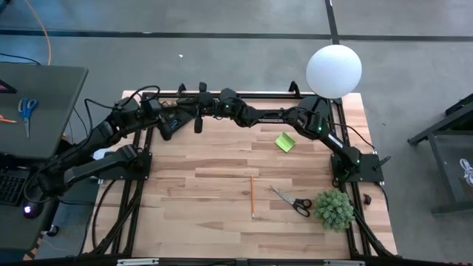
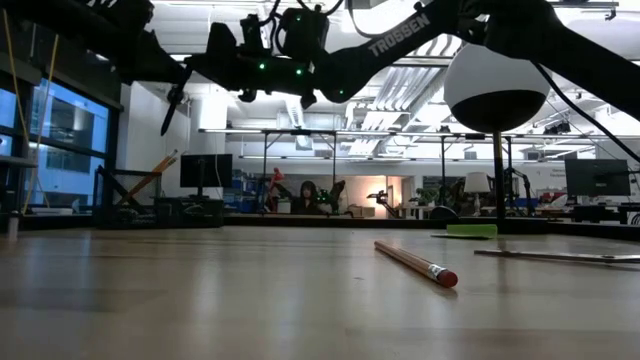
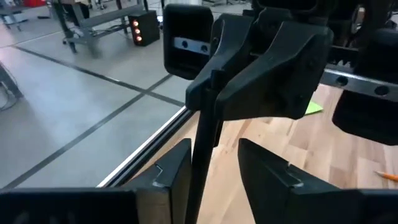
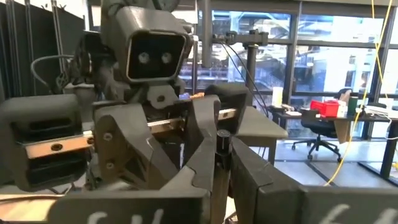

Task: Pick and place office supplies into organizer
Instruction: Put the black pen into the top left section of the desk organizer

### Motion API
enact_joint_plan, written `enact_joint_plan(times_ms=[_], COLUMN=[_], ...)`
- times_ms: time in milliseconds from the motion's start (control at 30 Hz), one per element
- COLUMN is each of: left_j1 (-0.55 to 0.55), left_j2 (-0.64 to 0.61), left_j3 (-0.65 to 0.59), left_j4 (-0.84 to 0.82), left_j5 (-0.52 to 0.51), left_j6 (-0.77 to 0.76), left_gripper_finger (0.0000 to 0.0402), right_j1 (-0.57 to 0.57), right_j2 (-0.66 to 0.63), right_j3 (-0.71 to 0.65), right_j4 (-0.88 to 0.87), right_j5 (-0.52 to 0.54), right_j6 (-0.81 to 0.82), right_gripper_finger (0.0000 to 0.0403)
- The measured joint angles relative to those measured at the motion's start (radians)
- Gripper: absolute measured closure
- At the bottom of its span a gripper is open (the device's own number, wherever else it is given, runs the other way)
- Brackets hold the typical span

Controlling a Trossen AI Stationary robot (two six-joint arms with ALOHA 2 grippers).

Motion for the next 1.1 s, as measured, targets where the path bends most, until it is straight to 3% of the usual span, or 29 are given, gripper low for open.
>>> enact_joint_plan(times_ms=[300,500,567,733,833,1100], left_j1=[0.000,-0.001,-0.002,0.003,-0.001,0.001], left_j2=[0.077,0.091,0.091,0.095,0.096,0.093], left_j3=[0.000,-0.001,-0.001,-0.003,-0.027,-0.123], left_j4=[0.019,0.013,0.000,-0.047,-0.054,0.033], left_j5=[-0.075,-0.086,-0.115,-0.360,-0.417,-0.697], left_j6=[0.001,0.020,0.030,-0.016,-0.005,0.051], left_gripper_finger=[0.0285,0.0370,0.0387,0.0376,0.0391,0.0372], right_j1=[0.003,0.003,0.002,-0.017,-0.033,-0.048], right_j2=[0.000,0.000,-0.001,-0.004,-0.015,-0.033], right_j3=[0.000,0.003,0.004,0.002,0.002,0.002], right_j4=[0.016,-0.005,-0.035,-0.153,-0.204,-0.315], right_j5=[-0.014,0.009,0.038,0.028,-0.038,-0.298], right_j6=[0.023,0.042,0.056,0.054,0.077,0.131], right_gripper_finger=[0.0388,0.0386,0.0368,0.0294,0.0260,0.0227])
